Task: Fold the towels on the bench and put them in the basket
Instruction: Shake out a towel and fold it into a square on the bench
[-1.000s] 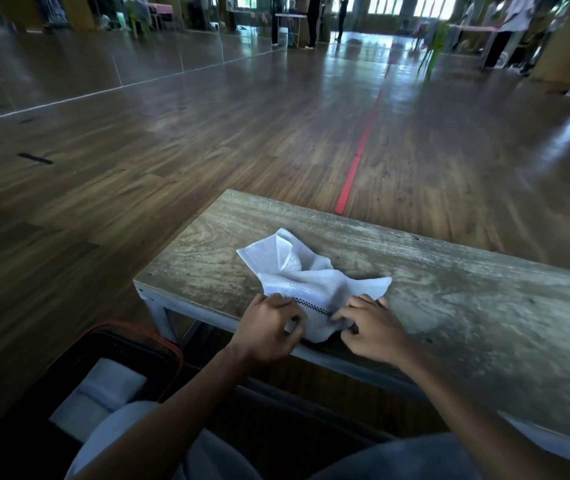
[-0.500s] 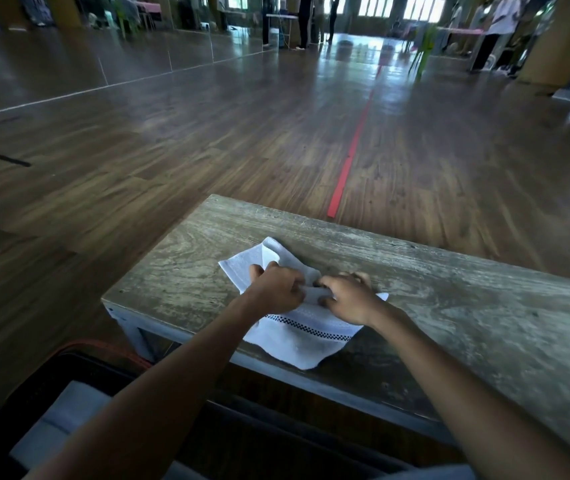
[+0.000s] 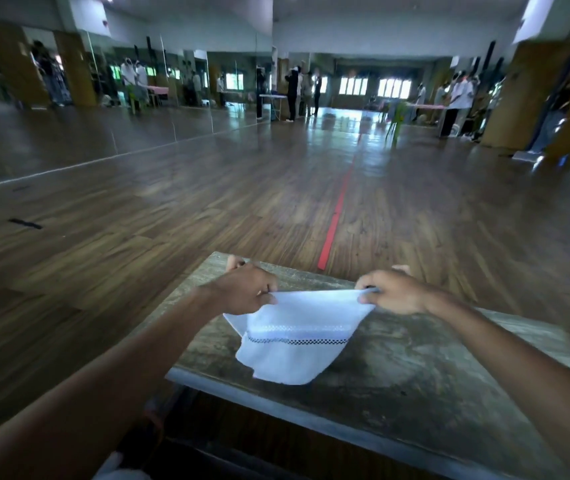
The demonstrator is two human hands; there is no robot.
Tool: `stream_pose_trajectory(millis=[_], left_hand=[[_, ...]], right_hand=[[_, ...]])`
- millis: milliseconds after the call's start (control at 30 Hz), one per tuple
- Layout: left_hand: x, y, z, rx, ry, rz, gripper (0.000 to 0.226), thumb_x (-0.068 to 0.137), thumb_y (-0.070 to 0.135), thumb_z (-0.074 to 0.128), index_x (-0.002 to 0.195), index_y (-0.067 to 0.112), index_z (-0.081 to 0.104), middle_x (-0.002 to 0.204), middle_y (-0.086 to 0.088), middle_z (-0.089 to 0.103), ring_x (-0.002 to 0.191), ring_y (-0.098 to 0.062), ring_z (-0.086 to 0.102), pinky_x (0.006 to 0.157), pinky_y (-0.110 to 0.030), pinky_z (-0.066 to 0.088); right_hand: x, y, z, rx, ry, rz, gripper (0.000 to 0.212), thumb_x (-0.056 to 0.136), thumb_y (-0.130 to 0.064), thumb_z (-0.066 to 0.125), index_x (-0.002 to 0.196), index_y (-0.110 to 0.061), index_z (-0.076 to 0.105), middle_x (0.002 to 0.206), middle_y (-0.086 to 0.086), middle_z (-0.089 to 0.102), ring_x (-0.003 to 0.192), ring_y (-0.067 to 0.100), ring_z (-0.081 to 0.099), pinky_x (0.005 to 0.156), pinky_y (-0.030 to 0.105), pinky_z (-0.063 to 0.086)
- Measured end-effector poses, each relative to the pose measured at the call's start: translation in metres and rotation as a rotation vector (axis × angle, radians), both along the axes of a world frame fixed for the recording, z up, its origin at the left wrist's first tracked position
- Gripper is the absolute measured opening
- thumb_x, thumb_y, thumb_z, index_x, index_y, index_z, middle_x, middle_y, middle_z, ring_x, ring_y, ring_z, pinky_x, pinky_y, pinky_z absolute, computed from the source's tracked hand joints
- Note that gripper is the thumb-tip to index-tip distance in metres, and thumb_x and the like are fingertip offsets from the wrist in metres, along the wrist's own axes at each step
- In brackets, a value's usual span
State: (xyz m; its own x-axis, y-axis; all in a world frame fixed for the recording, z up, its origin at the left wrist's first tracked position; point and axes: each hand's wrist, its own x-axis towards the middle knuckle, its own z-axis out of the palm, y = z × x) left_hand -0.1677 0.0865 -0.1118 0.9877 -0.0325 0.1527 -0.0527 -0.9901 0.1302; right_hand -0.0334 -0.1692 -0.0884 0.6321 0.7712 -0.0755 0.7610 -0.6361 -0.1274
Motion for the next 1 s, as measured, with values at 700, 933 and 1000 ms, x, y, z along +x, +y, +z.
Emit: stream_pose_trajectory(millis=[700,933,1000], left_hand=[[-0.063,-0.025,0.321,0.221,-0.617,0.122,0.009,0.096,0.032,0.048,0.089,0.034,0.054,0.086,0.0,0.055,0.099,-0.012,0.038,0.088,-0.036,0.015],[-0.057,-0.048,0.344,-0.01,-0.24,-0.033,0.016,0.095,0.024,0.053,0.079,0.025,0.056,0.075,0.006,0.056,0.072,-0.01,0.051,0.069,-0.026,0.035],[-0.053,-0.054,0.348,-0.104,-0.181,-0.07,0.016,0.093,0.021,0.056,0.078,0.022,0.059,0.067,0.006,0.052,0.065,-0.011,0.047,0.064,-0.025,0.037]], right_hand=[[-0.052,-0.116,0.322,0.289,-0.463,-0.107,0.009,0.093,-0.024,0.056,0.085,-0.021,0.059,0.091,0.002,0.064,0.09,0.02,0.058,0.077,0.032,0.04],[-0.075,-0.159,0.35,0.157,-0.108,-0.194,0.019,0.089,-0.032,0.06,0.089,-0.014,0.065,0.096,0.004,0.065,0.092,0.019,0.06,0.079,0.028,0.046],[-0.076,-0.171,0.354,0.226,-0.107,-0.207,0.015,0.089,-0.027,0.061,0.09,-0.013,0.067,0.097,0.002,0.066,0.095,0.018,0.06,0.078,0.023,0.045]])
